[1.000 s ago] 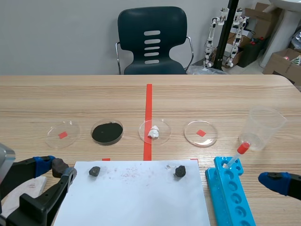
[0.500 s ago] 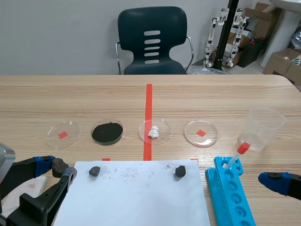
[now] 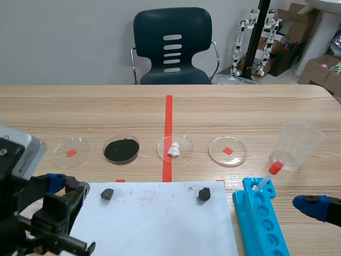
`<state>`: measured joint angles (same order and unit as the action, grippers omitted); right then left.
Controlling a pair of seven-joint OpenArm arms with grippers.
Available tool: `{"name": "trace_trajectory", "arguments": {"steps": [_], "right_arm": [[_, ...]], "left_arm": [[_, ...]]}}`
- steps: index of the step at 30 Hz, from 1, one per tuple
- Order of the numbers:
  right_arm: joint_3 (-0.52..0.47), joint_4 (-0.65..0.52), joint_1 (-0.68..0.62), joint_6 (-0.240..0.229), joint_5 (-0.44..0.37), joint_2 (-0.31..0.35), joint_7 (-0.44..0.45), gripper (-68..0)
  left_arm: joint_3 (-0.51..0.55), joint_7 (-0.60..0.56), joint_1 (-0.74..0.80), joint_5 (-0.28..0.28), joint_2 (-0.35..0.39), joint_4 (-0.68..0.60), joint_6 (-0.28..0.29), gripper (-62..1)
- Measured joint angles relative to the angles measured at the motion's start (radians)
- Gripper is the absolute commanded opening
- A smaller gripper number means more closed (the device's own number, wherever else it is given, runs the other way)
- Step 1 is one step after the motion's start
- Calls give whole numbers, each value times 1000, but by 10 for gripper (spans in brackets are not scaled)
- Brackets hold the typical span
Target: Rub the mineral on the streak plate
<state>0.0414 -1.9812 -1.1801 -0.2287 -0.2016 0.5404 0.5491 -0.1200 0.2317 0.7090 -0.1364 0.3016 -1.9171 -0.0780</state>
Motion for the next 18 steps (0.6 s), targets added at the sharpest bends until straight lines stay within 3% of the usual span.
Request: {"name": "trace_trajectory", "arguments": {"steps": [4,8,14,18], "right_arm": [[0,0,0,0,0,0,0,4],[0,0,0,0,0,0,0,4],[0,0,0,0,0,0,0,4],[0,0,0,0,0,0,0,4]], "left_arm": [[0,202,-113,-78,0,39,-60,-493],[0,410,-220,-83,1,91,-134,-493],[0,639,-393,-109,31,159,-144,-493],[0,726,-483,-152,52,218,-195,-494]]}}
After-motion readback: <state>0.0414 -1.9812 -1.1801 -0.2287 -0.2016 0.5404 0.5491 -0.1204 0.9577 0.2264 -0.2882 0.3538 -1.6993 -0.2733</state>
